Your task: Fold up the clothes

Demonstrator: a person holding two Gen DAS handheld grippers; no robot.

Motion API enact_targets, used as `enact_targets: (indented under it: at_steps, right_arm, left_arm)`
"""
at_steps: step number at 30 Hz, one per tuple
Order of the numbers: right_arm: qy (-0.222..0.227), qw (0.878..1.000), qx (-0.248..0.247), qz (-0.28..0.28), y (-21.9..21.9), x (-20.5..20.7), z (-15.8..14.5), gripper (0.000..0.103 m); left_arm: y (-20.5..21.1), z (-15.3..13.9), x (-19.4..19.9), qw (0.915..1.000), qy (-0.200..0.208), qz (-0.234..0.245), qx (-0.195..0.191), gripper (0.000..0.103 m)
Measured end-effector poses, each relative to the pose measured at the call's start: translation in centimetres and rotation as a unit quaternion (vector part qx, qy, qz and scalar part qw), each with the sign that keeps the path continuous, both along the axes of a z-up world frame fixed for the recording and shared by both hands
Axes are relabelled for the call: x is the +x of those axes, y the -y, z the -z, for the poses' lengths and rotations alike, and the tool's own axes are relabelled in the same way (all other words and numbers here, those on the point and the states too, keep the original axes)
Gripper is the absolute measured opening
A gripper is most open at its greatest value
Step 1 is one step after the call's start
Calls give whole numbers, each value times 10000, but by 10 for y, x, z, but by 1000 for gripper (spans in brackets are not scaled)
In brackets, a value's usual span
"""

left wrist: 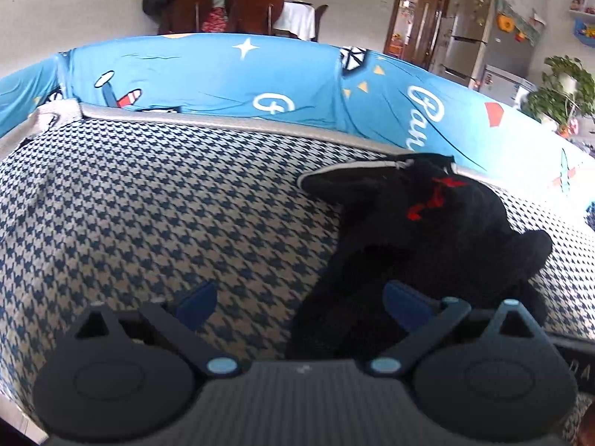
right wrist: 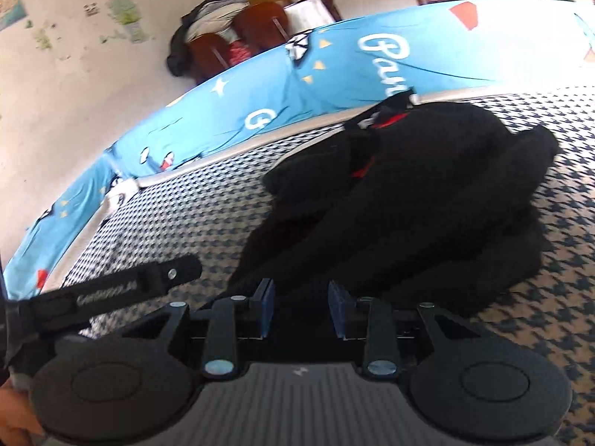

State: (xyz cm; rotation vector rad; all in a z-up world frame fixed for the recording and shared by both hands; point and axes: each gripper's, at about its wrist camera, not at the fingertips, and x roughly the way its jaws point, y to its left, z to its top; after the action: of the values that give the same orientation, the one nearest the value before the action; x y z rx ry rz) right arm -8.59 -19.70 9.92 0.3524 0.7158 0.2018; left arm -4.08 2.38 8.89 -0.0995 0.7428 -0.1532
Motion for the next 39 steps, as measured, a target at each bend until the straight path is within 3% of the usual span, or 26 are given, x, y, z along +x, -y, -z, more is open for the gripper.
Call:
enact_targets:
  at_steps: [12, 19, 24, 29, 35, 37, 38, 39]
  right_arm:
    - [-195, 9916, 74, 1276, 68, -9, 4, 33]
    - [-302, 9823, 113, 1844, 101, -19, 14, 39]
    - [-354, 9777, 241, 2057, 113, -18, 25, 45]
    - [-315, 9711, 771, 2239, 122, -11, 35, 50]
    - [-207, 9677, 686, 2419, 119, 6, 46, 56]
    - [-103, 9693, 517, 2401, 114, 11, 48, 55]
    - [-81, 9703, 459, 2372, 112, 14, 49, 49]
    - [-79, 9715, 419, 2330, 109, 16, 50, 32]
  left_arm:
    - [34, 28, -3, 9976, -340, 538, 279, 100]
    - [46, 50, 4, 9947, -717, 536, 513, 101]
    - [50, 58, 3, 9935, -768, 504, 668, 103]
    - [49, 58, 4, 9937, -784, 494, 627, 103]
    - [50, 58, 4, 9938, -781, 477, 625, 103]
    - [50, 58, 4, 9939, -780, 477, 624, 103]
    - [50, 58, 4, 9938, -780, 476, 626, 103]
    - [50, 58, 4, 9938, -780, 474, 628, 103]
